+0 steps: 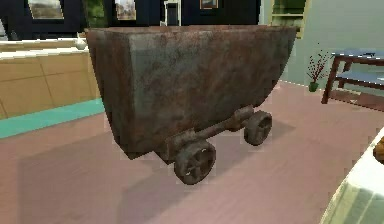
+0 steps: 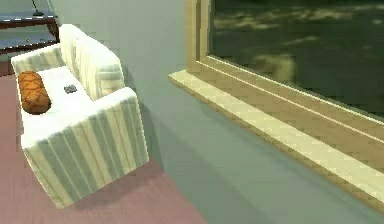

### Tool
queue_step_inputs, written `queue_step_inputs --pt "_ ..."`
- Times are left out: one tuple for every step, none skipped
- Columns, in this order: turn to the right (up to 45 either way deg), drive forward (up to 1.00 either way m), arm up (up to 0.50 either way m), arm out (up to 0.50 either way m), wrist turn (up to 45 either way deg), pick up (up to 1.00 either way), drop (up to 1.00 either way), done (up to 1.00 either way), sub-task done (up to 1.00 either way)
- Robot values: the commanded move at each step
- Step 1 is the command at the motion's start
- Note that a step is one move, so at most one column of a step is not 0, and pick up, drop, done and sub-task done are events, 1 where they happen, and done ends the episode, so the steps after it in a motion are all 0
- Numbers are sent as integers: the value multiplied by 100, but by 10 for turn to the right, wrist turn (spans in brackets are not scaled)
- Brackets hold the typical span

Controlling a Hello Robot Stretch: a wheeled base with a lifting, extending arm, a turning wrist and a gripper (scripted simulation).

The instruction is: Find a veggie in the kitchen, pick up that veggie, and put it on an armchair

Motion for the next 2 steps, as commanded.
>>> queue_step_inputs --pt "-180 0 0 0 0 0 0 0 0" --pt "0 60 0 0 0 0 0 0 0"
